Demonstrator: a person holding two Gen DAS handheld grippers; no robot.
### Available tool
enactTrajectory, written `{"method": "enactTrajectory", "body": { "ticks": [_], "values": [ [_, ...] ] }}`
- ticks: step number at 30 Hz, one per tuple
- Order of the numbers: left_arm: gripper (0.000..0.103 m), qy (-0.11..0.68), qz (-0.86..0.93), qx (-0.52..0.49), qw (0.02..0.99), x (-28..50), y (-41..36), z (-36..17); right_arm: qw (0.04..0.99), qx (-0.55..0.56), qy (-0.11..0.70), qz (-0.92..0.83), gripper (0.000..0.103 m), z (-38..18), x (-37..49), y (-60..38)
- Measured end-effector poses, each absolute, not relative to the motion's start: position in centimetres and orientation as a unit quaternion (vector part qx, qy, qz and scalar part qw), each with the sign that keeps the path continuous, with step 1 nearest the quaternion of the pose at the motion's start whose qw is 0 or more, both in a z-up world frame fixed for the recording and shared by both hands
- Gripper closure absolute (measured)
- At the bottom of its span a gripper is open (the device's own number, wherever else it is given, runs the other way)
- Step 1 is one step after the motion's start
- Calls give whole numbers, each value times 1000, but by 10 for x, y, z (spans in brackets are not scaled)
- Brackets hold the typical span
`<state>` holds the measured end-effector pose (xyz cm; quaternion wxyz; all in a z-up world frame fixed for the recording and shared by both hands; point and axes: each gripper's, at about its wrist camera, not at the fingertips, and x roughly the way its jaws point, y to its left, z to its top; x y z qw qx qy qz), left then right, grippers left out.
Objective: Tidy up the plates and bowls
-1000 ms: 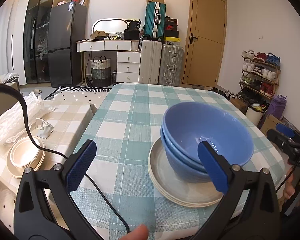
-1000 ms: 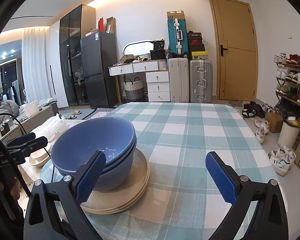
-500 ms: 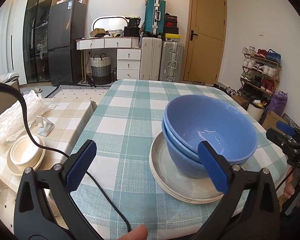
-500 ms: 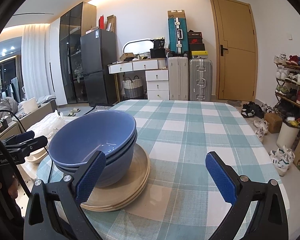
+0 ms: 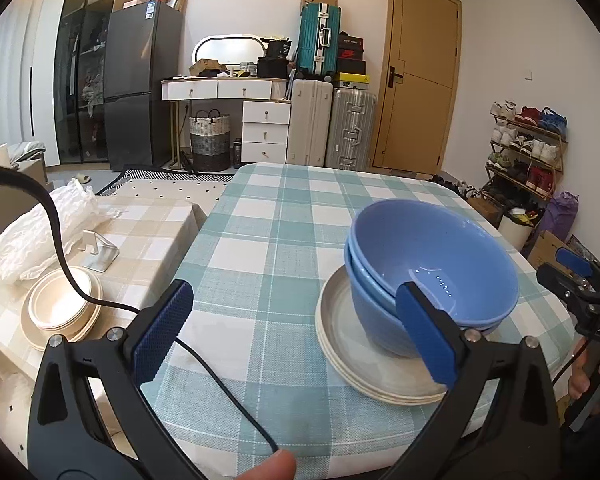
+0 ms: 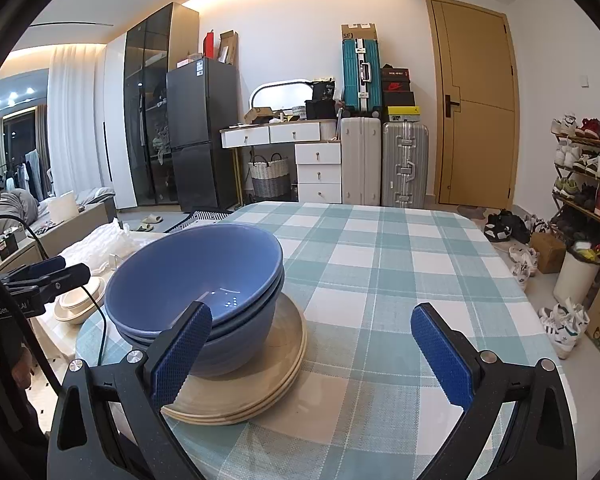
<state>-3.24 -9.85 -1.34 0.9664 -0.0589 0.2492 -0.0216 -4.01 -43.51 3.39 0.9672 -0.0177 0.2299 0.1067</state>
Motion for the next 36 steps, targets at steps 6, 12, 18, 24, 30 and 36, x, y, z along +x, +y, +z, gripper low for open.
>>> {"method": "enactTrajectory", "body": {
  "ticks": [6,12,18,24,30,36],
  "values": [
    [2,251,-19,-54,966,-35,-91,-16,968,-16,228,106,1,36,-40,-435],
    [2,251,-18,-52,966,-36,-87,-17,967,-15,230,106,1,39,-39,-433],
    [2,255,-16,-55,965,-35,-84,-20,968,-18,228,106,1,39,-38,-433],
    [2,259,-12,-55,964,-32,-81,-24,967,-22,230,108,1,39,-39,-429],
    [2,260,-11,-54,964,-31,-79,-25,967,-23,231,108,1,39,-39,-428],
    [2,261,-11,-54,964,-30,-80,-25,967,-24,230,108,1,40,-38,-427]
  ]
}}
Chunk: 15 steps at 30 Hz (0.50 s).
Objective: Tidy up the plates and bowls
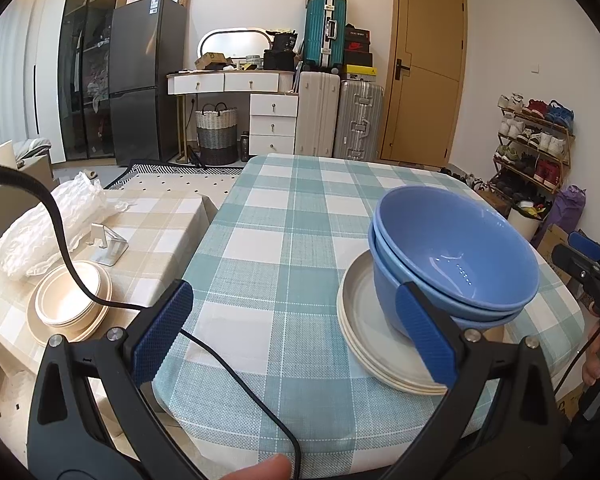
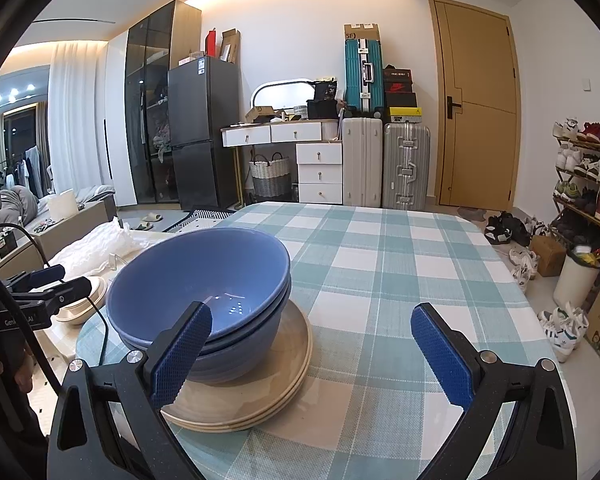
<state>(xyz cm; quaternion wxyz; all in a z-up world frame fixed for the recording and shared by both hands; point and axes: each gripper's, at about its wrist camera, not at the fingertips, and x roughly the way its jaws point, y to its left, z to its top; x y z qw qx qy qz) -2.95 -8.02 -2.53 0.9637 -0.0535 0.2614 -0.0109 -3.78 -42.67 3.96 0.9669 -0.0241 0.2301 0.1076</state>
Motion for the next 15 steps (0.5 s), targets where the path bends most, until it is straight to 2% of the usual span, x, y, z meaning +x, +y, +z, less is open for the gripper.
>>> {"method": "enactTrajectory", "body": {
  "ticks": [15],
  "values": [
    [2,264,-10,-45,964,-27,-79,-30,968,-19,228,103,1,42,-35,-428]
  ]
}}
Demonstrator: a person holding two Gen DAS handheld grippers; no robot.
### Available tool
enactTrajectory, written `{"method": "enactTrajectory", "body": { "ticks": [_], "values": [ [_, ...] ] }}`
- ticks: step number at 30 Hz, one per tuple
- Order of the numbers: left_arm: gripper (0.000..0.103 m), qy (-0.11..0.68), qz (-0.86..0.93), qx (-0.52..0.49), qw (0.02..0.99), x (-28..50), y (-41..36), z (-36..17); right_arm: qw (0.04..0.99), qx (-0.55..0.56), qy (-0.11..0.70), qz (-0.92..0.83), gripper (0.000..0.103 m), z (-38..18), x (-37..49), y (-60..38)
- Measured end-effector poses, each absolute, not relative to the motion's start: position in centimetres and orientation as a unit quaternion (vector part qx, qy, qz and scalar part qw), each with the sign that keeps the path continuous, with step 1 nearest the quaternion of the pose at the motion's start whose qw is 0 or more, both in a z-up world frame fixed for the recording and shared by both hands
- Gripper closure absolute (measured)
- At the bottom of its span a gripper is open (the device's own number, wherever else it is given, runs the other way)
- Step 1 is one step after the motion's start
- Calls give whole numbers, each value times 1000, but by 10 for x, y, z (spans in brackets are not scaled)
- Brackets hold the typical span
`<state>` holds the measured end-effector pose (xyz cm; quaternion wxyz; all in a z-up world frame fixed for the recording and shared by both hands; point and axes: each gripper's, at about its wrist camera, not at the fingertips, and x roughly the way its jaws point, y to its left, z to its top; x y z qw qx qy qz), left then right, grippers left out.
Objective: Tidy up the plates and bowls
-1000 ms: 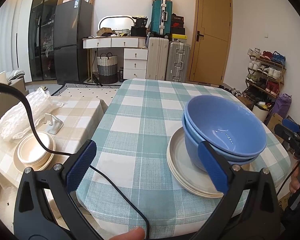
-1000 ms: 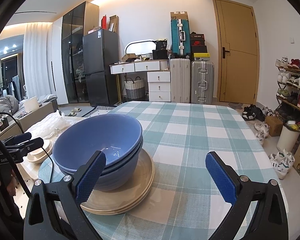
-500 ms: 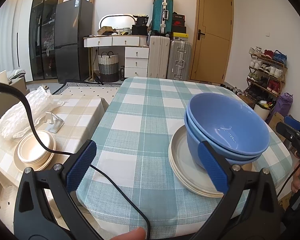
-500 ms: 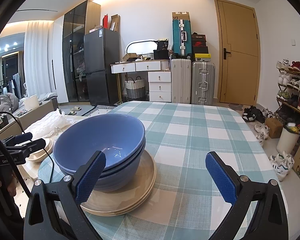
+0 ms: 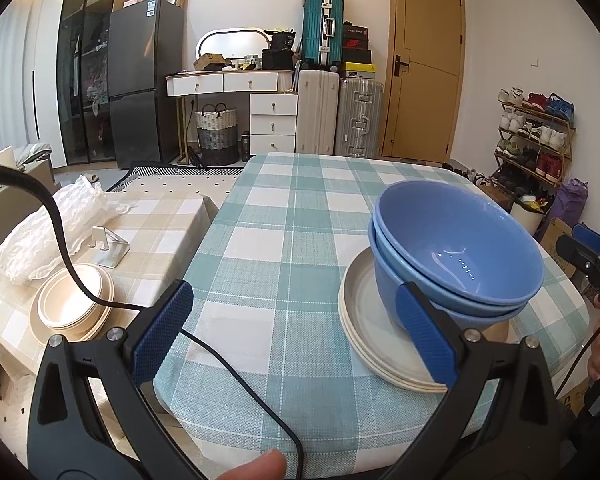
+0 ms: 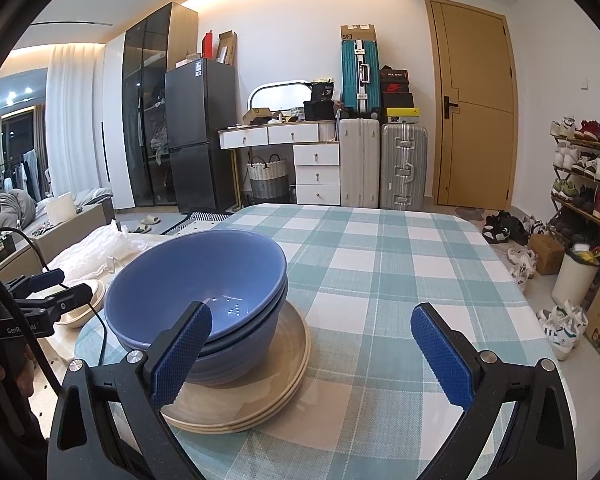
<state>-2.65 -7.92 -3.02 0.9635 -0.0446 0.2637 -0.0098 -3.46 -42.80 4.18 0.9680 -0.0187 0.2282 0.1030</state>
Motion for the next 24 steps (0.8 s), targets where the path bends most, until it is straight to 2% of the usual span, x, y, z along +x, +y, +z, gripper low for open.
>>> {"method": "enactTrajectory", "body": {
  "ticks": [24],
  "values": [
    [2,270,-15,-37,962,-27,-81,-37,968,-18,229,104,1,40,-35,-428]
  ]
}}
